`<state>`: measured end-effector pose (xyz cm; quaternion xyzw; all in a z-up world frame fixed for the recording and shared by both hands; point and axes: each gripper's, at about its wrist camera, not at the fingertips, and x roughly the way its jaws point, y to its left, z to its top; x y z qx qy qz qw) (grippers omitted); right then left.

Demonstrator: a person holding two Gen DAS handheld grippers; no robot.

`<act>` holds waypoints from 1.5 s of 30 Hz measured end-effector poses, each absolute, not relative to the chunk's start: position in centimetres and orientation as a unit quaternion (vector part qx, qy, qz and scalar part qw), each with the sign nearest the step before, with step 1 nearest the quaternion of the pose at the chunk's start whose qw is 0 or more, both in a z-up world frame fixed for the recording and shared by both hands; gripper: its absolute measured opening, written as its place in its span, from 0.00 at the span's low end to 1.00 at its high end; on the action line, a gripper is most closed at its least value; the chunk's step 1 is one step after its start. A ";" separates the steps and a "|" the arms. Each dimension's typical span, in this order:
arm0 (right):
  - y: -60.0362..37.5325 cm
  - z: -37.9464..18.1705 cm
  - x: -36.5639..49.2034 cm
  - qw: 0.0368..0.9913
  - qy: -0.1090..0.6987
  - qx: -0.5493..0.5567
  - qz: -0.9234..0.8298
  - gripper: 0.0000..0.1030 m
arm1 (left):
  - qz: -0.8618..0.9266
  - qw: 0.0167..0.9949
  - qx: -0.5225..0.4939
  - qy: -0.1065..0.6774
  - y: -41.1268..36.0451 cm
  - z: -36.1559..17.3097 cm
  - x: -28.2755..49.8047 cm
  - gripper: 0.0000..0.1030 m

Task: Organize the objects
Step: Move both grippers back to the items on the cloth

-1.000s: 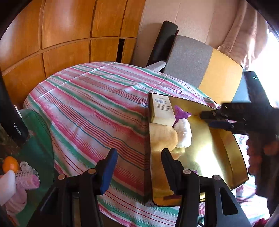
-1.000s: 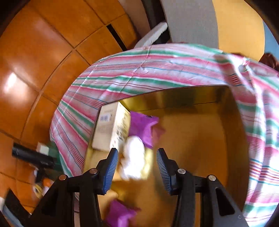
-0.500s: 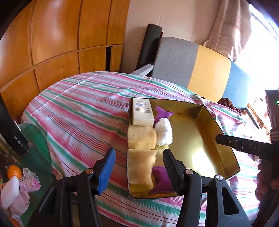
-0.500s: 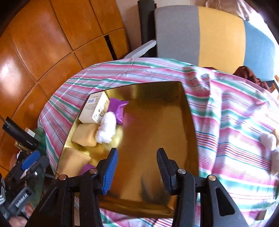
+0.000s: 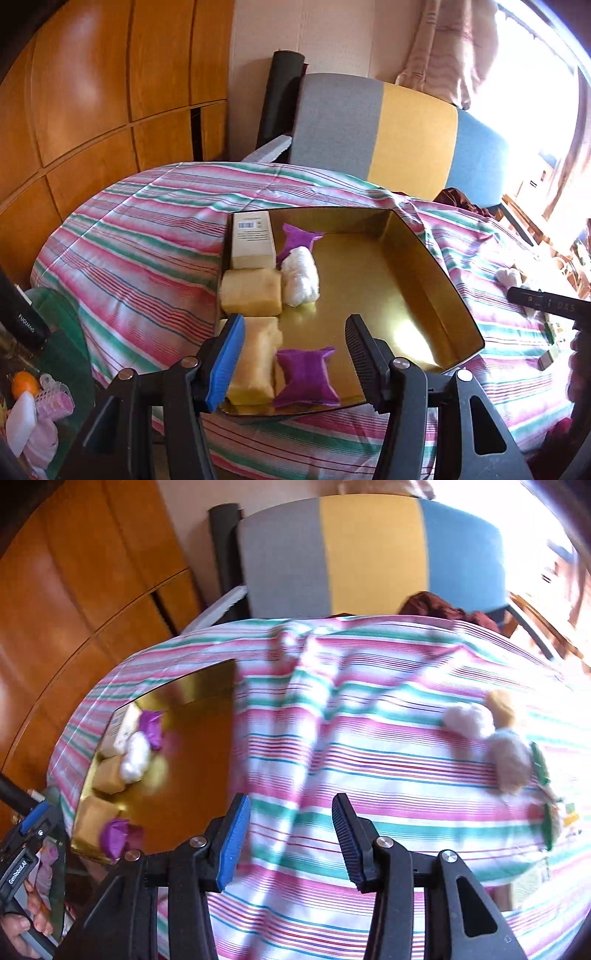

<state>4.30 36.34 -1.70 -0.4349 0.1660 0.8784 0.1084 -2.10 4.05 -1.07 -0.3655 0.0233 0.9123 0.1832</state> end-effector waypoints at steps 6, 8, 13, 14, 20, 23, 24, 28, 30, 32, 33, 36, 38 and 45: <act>44.5 -1.5 9.7 0.203 0.227 -0.410 0.860 0.45 | 0.906 0.217 -0.361 0.039 6.4 -0.8 -1.5 0.56; 47.4 -1.2 11.9 0.242 0.251 -0.392 0.851 0.45 | 0.904 0.229 -0.359 0.046 7.5 -0.7 -1.3 0.56; 53.8 -1.8 17.2 0.333 0.324 -0.343 0.816 0.46 | 0.893 0.265 -0.357 0.069 10.6 -0.6 -0.7 0.56; 54.9 -2.2 18.2 0.346 0.339 -0.334 0.809 0.46 | 0.891 0.272 -0.356 0.074 11.2 -0.5 -0.5 0.56; 58.6 -4.8 22.0 0.369 0.450 -0.284 0.762 0.46 | 0.872 0.319 -0.357 0.103 15.7 -0.5 0.8 0.56; 58.8 -5.2 22.6 0.369 0.470 -0.273 0.754 0.46 | 0.858 0.343 -0.364 0.117 18.1 -0.8 1.3 0.56; 59.0 -5.4 22.7 0.365 0.479 -0.270 0.751 0.46 | 0.854 0.349 -0.366 0.121 18.9 -0.9 1.5 0.56; 59.1 -6.0 22.8 0.357 0.498 -0.267 0.744 0.46 | 0.840 0.373 -0.371 0.134 21.9 -1.2 2.2 0.56; 59.1 -6.2 22.8 0.353 0.506 -0.265 0.741 0.46 | 0.833 0.382 -0.374 0.140 23.4 -1.4 2.5 0.56; 59.2 -6.3 23.2 0.354 0.512 -0.258 0.739 0.47 | 0.828 0.390 -0.374 0.148 24.7 -1.6 2.8 0.56; 59.3 -6.3 23.4 0.356 0.515 -0.253 0.738 0.47 | 0.827 0.394 -0.370 0.154 25.4 -1.6 3.0 0.56; 59.6 -6.5 24.1 0.357 0.530 -0.240 0.731 0.50 | 0.819 0.409 -0.364 0.171 27.3 -1.7 3.3 0.56; 59.7 -6.6 24.4 0.357 0.537 -0.234 0.727 0.52 | 0.813 0.421 -0.357 0.187 28.8 -1.7 3.5 0.56; 59.9 -6.7 24.3 0.343 0.553 -0.223 0.726 0.52 | 0.781 0.481 -0.317 0.240 34.7 -1.0 4.4 0.63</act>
